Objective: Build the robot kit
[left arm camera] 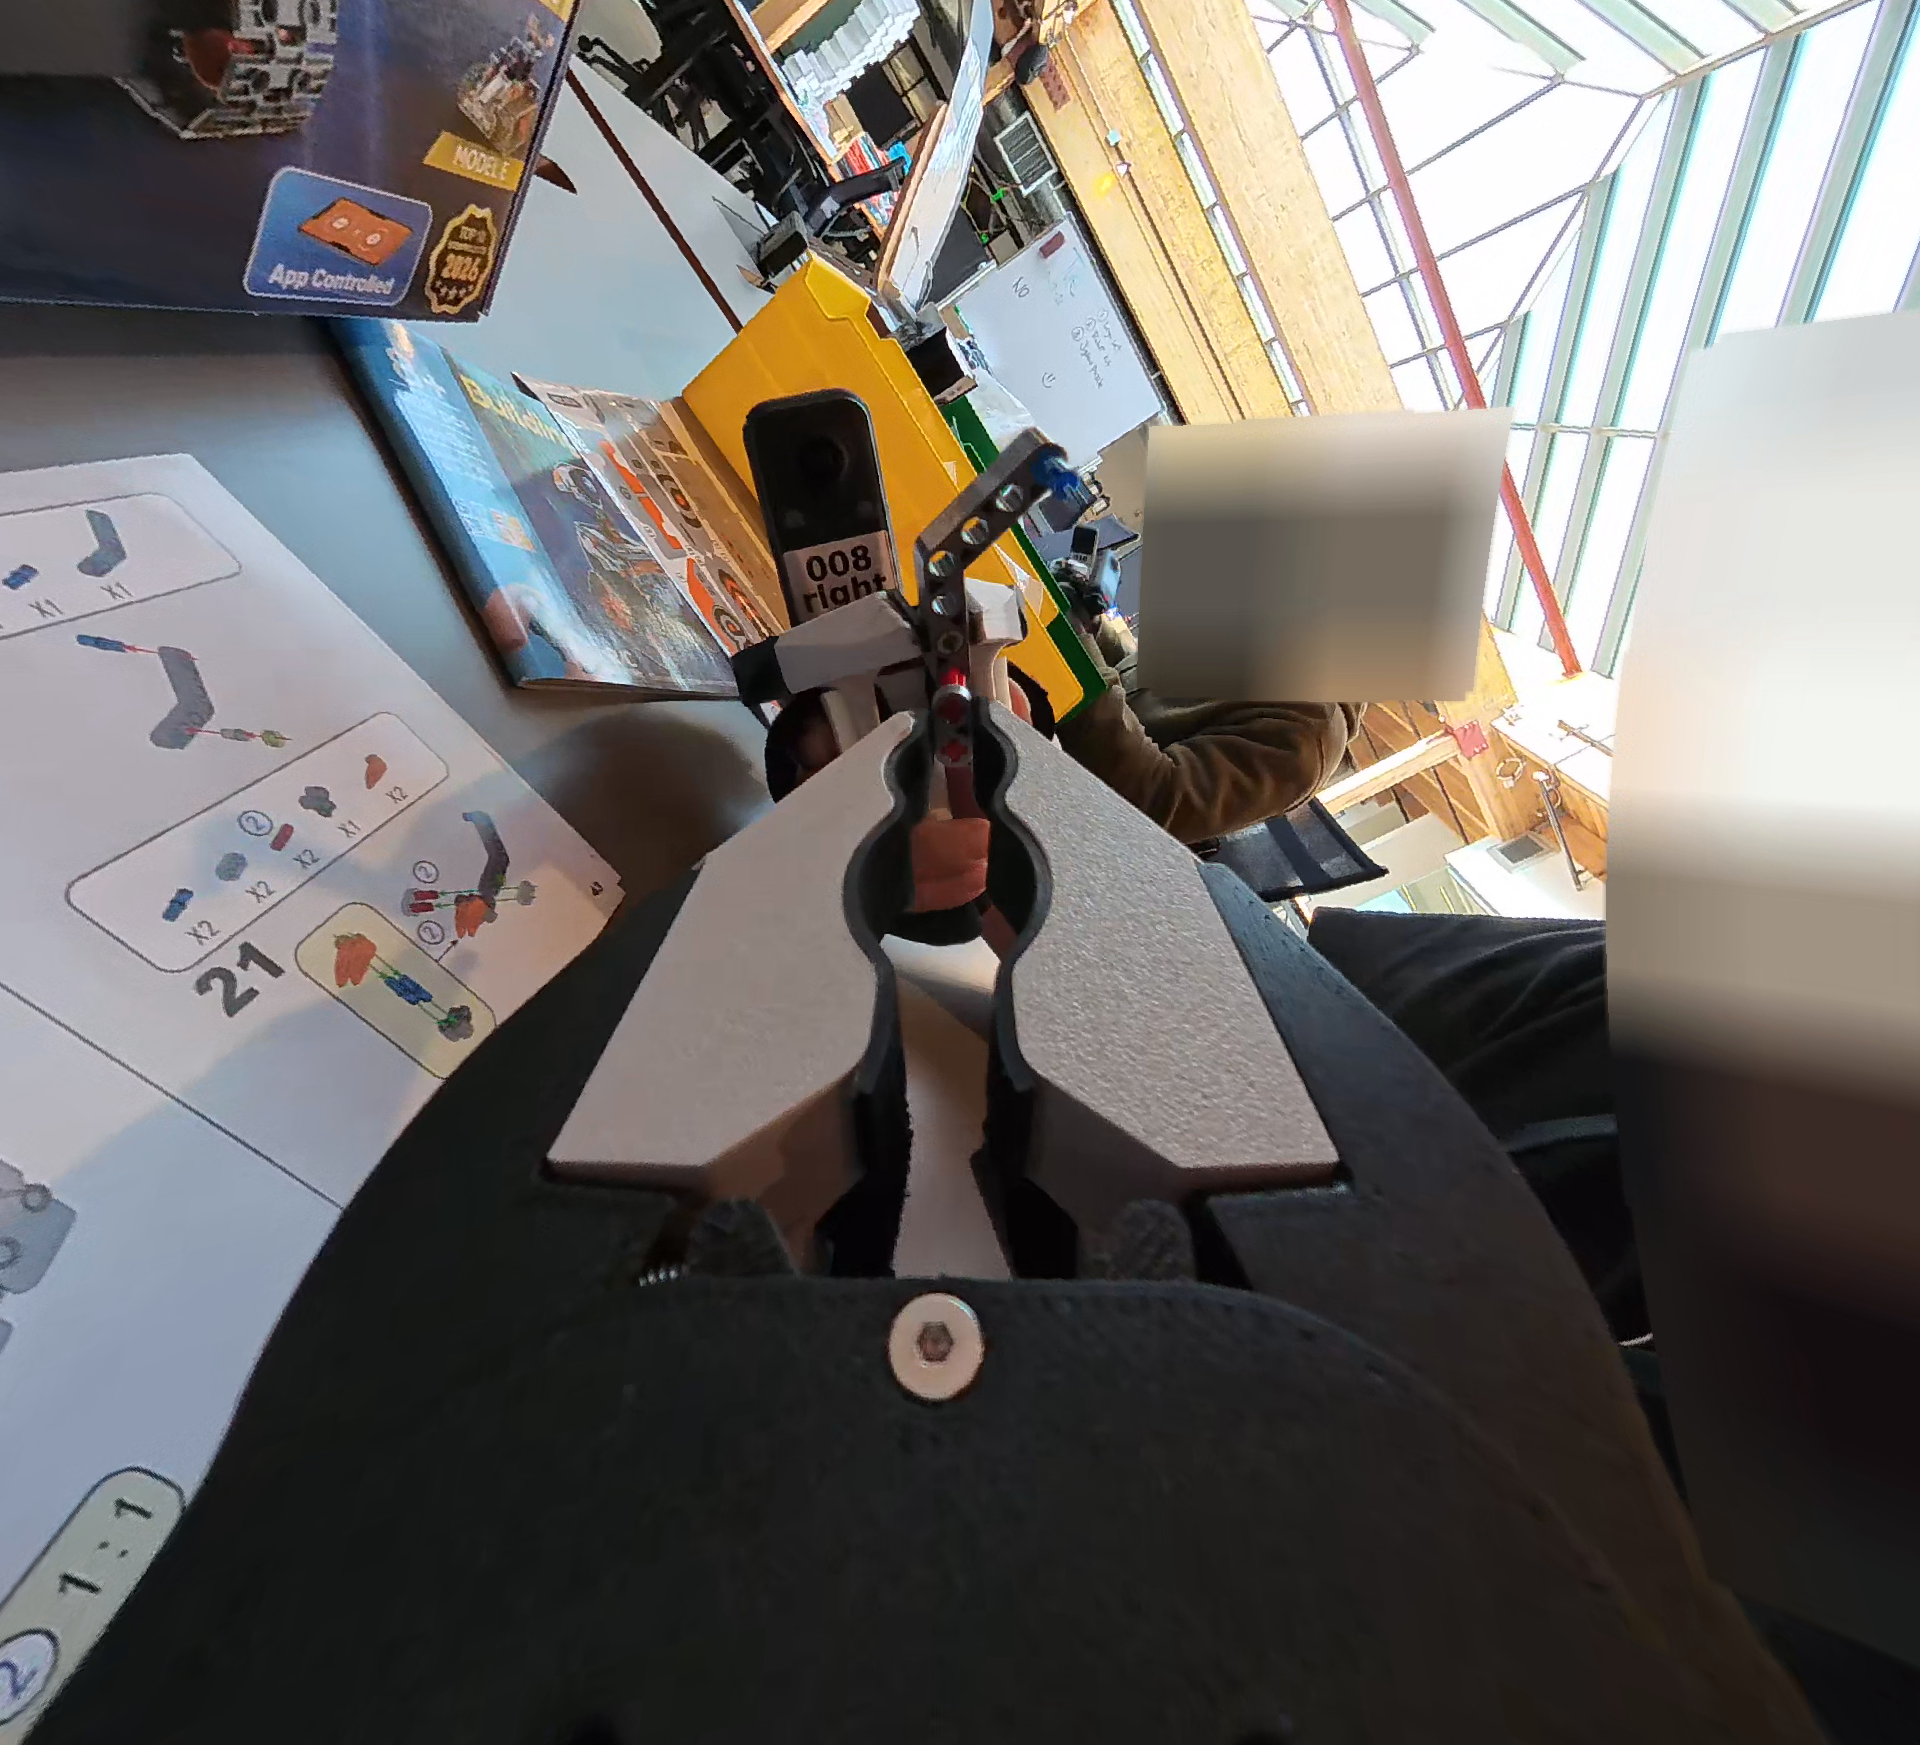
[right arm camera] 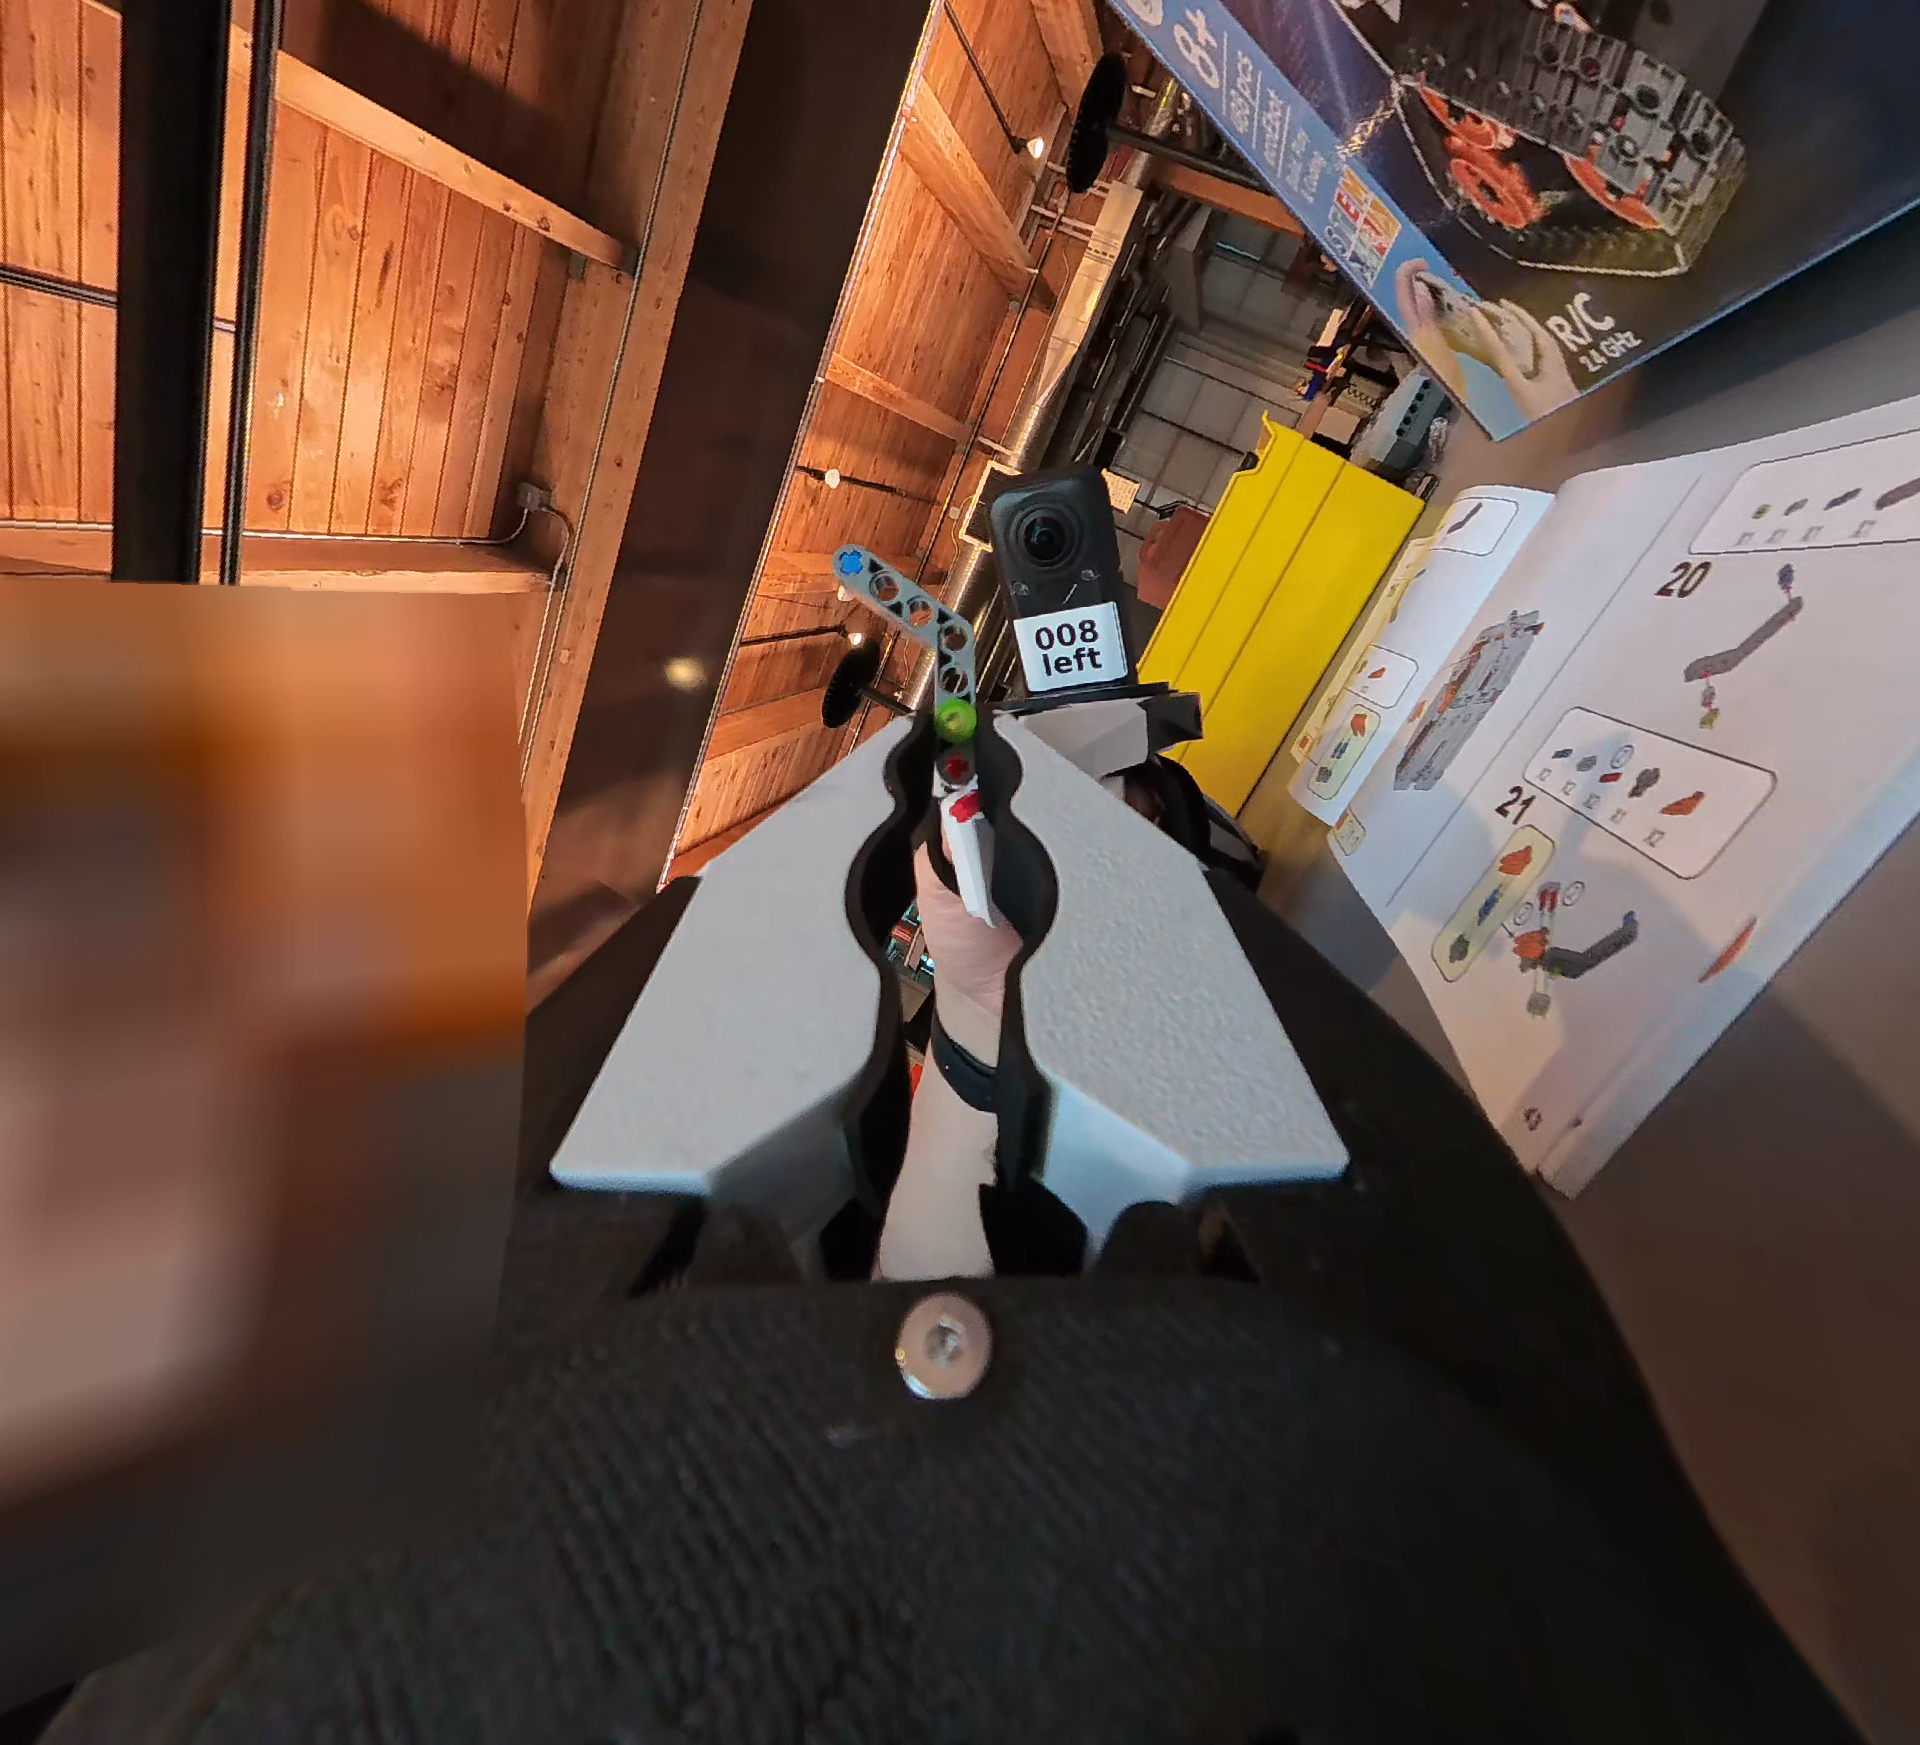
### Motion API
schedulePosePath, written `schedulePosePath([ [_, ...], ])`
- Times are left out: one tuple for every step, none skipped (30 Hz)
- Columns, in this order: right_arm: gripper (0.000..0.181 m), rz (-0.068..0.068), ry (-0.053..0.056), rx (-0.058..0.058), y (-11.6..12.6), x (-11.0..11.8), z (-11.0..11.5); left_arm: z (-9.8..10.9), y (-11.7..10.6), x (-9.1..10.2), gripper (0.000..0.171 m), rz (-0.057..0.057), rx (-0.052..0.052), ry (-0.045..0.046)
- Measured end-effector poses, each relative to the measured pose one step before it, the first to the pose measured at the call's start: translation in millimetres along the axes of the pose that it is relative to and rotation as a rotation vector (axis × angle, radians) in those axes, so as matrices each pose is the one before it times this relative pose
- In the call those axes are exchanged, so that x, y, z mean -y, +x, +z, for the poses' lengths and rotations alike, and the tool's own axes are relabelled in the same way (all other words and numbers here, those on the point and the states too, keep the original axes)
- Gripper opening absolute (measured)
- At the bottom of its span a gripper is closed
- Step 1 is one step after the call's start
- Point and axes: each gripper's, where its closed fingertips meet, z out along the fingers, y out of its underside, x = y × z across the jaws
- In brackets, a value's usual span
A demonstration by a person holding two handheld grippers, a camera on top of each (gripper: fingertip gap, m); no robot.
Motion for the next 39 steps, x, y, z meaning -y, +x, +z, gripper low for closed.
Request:
schedulePosePath([
  [0.007,-0.0031,-0.0043,-0.0021,0.48,-0.48,0.05,-0.10,-0.47,0.09,0.005,-0.0017,0.0022,0.00143],
  [0.007,-0.0067,-0.0034,-0.0044,0.53,-0.17,-0.19,-0.16,-0.52,0.24,0.005,-0.0010,0.0027,0.00189],
  [0.007,-0.0092,-0.0061,-0.0037,0.20,-0.40,-0.11,-0.12,-0.34,0.15,0.005,-0.0003,0.0021,0.00156],
  [0.006,-0.0072,-0.0076,-0.0049,0.21,-0.49,-0.10,-0.23,-0.32,0.09,0.005,-0.0018,0.0003,0.00004],
  [0.007,-0.0059,-0.0103,-0.0054,0.15,-0.94,-0.07,-0.22,-0.28,0.15,0.005,-0.0015,0.0009,0.00062],
  [0.006,-0.0084,-0.0061,-0.0059,0.08,-0.23,-0.09,-0.08,-0.10,-0.20,0.005,-0.0006,0.0001,-0.00160],
  [0.006,-0.0076,-0.0065,-0.0061,0.19,-0.43,-0.19,-0.06,-0.11,-0.27,0.005,0.0002,0.0010,-0.00266],
  [0.006,-0.0058,-0.0067,-0.0050,0.39,-0.33,-0.27,0.08,-0.24,-0.15,0.005,0.0018,0.0032,-0.00129],
  [0.006,-0.0019,-0.0080,-0.0041,0.54,-0.61,-0.36,0.02,-0.34,-0.51,0.005,0.0011,0.0034,-0.00380],
  [0.006,-0.0017,-0.0057,-0.0022,0.35,-0.33,-0.23,0.04,-0.43,-0.29,0.005,0.0011,0.0030,-0.00259],
  [0.006,-0.0046,-0.0083,-0.0006,-0.03,-0.63,-0.18,0.07,-0.14,-0.51,0.005,-0.0005,-0.0002,-0.00434],
  [0.006,-0.0033,-0.0095,-0.0044,0.49,-0.71,-0.19,-0.19,-0.11,-0.19,0.005,-0.0018,0.0002,-0.00227],
  [0.006,-0.0025,-0.0097,-0.0058,0.71,-0.77,-0.24,-0.05,-0.59,-0.41,0.004,-0.0007,0.0031,-0.00249],
  [0.006,-0.0044,-0.0102,-0.0024,0.31,-0.83,-0.48,0.10,-0.51,-0.82,0.005,-0.0019,0.0016,-0.00516],
  [0.006,-0.0049,-0.0042,-0.0009,-0.05,-0.35,-0.11,0.12,-0.09,-0.56,0.005,-0.0029,-0.0011,-0.00355],
  [0.006,-0.0076,-0.0040,0.0005,-0.12,-0.41,-0.19,0.09,0.02,-0.15,0.004,-0.0021,-0.0015,-0.00084],
  [0.006,-0.0053,-0.0061,-0.0046,0.96,-0.82,-0.31,0.03,-0.47,-0.68,0.004,-0.0024,0.0020,-0.00485],
  [0.007,-0.0003,-0.0064,-0.0122,2.16,-0.85,-0.28,-0.23,-1.63,-0.95,0.005,0.0005,0.0101,-0.00624],
  [0.007,-0.0078,-0.0020,-0.0120,1.56,-0.51,-0.06,-0.19,-1.84,-0.77,0.005,0.0020,0.0120,-0.00569],
  [0.007,-0.0134,-0.0024,-0.0141,1.36,-0.45,0.26,-0.43,-1.26,-0.41,0.005,-0.0005,0.0090,-0.00328],
  [0.007,-0.0230,-0.0036,-0.0233,1.80,-0.48,0.33,-0.55,-1.65,-0.31,0.005,0.0007,0.0123,-0.00357],
  [0.007,-0.0287,0.0003,-0.0221,0.99,-0.01,0.47,-0.47,-1.21,-0.20,0.005,0.0065,0.0121,-0.00282],
  [0.007,-0.0241,-0.0011,-0.0190,0.69,-0.13,0.30,-0.27,-0.90,-0.06,0.005,0.0067,0.0109,-0.00287],
  [0.007,-0.0162,-0.0035,-0.0204,1.75,-0.41,0.17,-0.21,-1.13,-0.29,0.005,0.0091,0.0149,-0.00455],
  [0.007,-0.0115,-0.0022,-0.0195,2.23,-0.55,0.03,-0.07,-1.94,-0.55,0.005,0.0137,0.0216,-0.00596],
  [0.007,-0.0058,0.0032,-0.0110,1.39,-0.04,0.18,0.10,-1.76,-0.40,0.005,0.0144,0.0199,-0.00396],
  [0.007,0.0011,0.0057,-0.0053,0.69,0.30,0.26,-0.01,-0.84,0.09,0.005,0.0081,0.0119,-0.00044],
  [0.007,-0.0012,0.0039,-0.0109,1.35,-0.11,0.47,-0.21,-1.15,0.20,0.005,0.0031,0.0100,0.00026],
  [0.007,-0.0079,0.0000,-0.0158,1.92,-0.52,0.46,-0.19,-1.71,-0.26,0.005,0.0066,0.0143,-0.00194],
  [0.007,-0.0138,-0.0013,-0.0222,2.41,-0.63,0.33,-0.05,-2.16,-0.68,0.005,0.0092,0.0190,-0.00552],
  [0.007,-0.0136,0.0008,-0.0160,1.26,-0.51,0.38,-0.03,-1.75,-0.62,0.005,0.0109,0.0170,-0.00534],
  [0.007,-0.0002,0.0073,0.0142,-2.38,1.06,0.03,-0.32,0.75,0.32,0.005,0.0041,-0.0017,0.00088],
  [0.007,0.0208,0.0033,0.0317,-3.97,0.91,-0.12,-0.55,3.42,1.08,0.005,-0.0142,-0.0296,0.00688],
  [0.007,0.0217,-0.0018,0.0277,-2.47,-0.18,-0.06,-0.49,3.15,0.40,0.005,-0.0262,-0.0352,0.00294],
  [0.007,0.0148,-0.0031,0.0144,-0.56,-0.65,-0.14,-0.15,1.41,-0.58,0.005,-0.0172,-0.0235,-0.00172],
  [0.007,0.0112,-0.0079,0.0088,0.02,-1.36,-0.22,-0.04,0.18,-1.37,0.005,-0.0062,-0.0102,-0.00771],
  [0.007,0.0163,-0.0036,0.0243,-2.36,-0.23,-0.18,-0.02,1.16,-0.83,0.005,-0.0043,-0.0125,-0.00688],
  [0.007,0.0242,0.0049,0.0380,-4.77,1.02,0.17,0.01,3.70,0.70,0.005,-0.0095,-0.0285,0.00263],
  [0.007,0.0178,0.0016,0.0240,-2.88,0.17,0.14,0.07,3.65,1.05,0.005,-0.0118,-0.0279,0.00761],
])
